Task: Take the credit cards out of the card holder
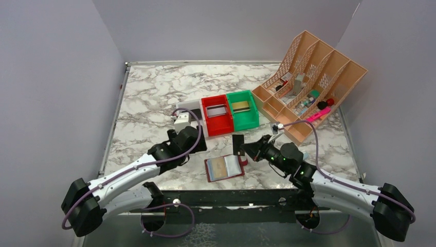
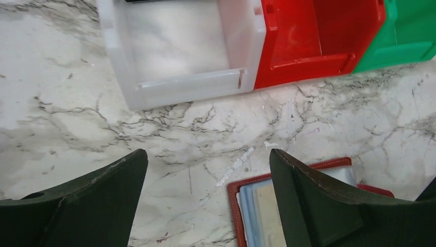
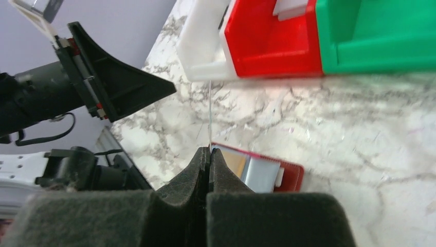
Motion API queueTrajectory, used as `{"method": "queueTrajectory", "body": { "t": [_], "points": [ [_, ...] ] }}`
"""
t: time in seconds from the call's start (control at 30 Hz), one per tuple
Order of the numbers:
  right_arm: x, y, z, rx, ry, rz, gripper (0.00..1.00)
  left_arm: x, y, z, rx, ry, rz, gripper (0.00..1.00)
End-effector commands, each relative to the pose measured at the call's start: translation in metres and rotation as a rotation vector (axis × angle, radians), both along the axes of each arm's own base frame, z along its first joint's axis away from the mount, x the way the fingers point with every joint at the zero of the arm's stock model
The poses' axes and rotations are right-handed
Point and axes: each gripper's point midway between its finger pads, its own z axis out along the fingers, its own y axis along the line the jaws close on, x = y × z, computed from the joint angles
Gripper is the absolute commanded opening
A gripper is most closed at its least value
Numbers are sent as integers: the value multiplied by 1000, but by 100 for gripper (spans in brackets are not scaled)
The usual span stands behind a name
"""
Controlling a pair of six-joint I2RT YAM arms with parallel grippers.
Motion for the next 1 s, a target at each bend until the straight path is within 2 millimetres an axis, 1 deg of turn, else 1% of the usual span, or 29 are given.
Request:
{"method": "queueTrajectory", "body": {
  "t": [0.0, 0.03, 0.13, 0.17, 0.3, 0.33, 0.4, 0.47, 0.53, 0.57, 0.63, 0.7, 0.8, 0.9, 0.97],
  "points": [
    [29, -4, 38, -93, -223, -72, 1, 7, 33, 23, 38, -97, 121, 94],
    [33, -2, 45, -102, -260, -72, 1, 7, 36, 25, 46, -106, 128, 98],
    [45, 9, 65, -162, -391, -51, 1, 7, 42, 32, 47, -112, 162, 99],
    [48, 14, 70, -186, -429, -38, 1, 8, 44, 38, 51, -117, 173, 99],
    [69, 33, 86, -278, -547, -19, 1, 17, 63, 54, 115, -141, 266, 99],
    [74, 39, 83, -303, -564, -8, 1, 21, 69, 55, 116, -144, 298, 99],
    [81, 51, 87, -328, -618, 12, 1, 31, 77, 59, 91, -133, 336, 99],
    [88, 64, 88, -355, -661, 41, 1, 42, 76, 61, 76, -104, 295, 99],
    [95, 79, 84, -379, -678, 81, 1, 47, 72, 62, 99, -60, 235, 99],
    [98, 86, 82, -387, -688, 98, 1, 48, 74, 64, 120, -48, 232, 99],
    [105, 101, 79, -396, -706, 128, 1, 53, 87, 68, 158, -43, 257, 99],
    [111, 116, 76, -406, -725, 163, 1, 57, 106, 68, 169, -30, 285, 99],
    [120, 137, 78, -405, -752, 206, 1, 62, 132, 58, 150, 11, 316, 99],
    [127, 155, 73, -426, -786, 254, 1, 62, 156, 45, 101, 48, 374, 99],
    [132, 163, 68, -451, -807, 276, 1, 61, 166, 46, 91, 43, 412, 99]
  ]
}}
